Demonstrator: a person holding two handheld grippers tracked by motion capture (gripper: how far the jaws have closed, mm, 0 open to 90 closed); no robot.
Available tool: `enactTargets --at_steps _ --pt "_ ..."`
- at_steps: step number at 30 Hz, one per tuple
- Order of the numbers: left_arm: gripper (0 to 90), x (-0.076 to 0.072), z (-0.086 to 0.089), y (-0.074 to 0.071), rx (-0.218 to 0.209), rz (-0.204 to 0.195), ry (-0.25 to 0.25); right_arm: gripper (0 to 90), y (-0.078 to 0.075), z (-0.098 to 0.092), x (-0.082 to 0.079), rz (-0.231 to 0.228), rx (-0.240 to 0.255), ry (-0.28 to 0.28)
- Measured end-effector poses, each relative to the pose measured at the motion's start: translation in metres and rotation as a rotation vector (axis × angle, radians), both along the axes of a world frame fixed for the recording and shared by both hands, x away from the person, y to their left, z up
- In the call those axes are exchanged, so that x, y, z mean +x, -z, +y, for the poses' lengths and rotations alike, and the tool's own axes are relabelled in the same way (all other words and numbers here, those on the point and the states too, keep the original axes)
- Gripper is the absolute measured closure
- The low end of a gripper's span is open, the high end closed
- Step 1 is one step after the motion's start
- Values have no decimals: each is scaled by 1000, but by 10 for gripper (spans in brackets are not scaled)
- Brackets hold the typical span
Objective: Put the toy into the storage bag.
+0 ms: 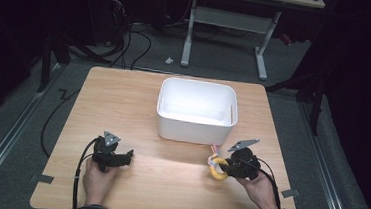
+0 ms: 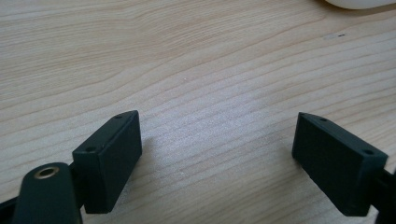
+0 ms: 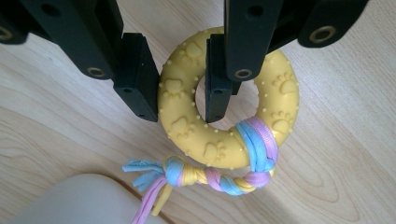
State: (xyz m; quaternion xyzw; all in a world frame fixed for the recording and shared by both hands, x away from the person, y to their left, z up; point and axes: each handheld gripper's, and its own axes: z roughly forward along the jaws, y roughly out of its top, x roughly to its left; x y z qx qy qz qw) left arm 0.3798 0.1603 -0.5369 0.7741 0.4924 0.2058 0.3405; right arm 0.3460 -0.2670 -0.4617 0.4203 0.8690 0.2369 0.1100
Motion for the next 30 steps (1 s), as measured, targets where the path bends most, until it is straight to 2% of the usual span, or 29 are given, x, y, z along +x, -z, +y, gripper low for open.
enactTargets --at_steps 4,10,16,30 --pt "163 0 0 0 0 0 0 672 -2 -10 -4 -5 27 24" --pt "164 0 0 0 0 0 0 672 -3 -20 -8 -15 28 37" --pt "163 0 0 0 0 0 0 672 -7 -34 -13 -17 50 79" --pt "164 0 0 0 0 0 0 673 -12 -55 -12 -23 53 147"
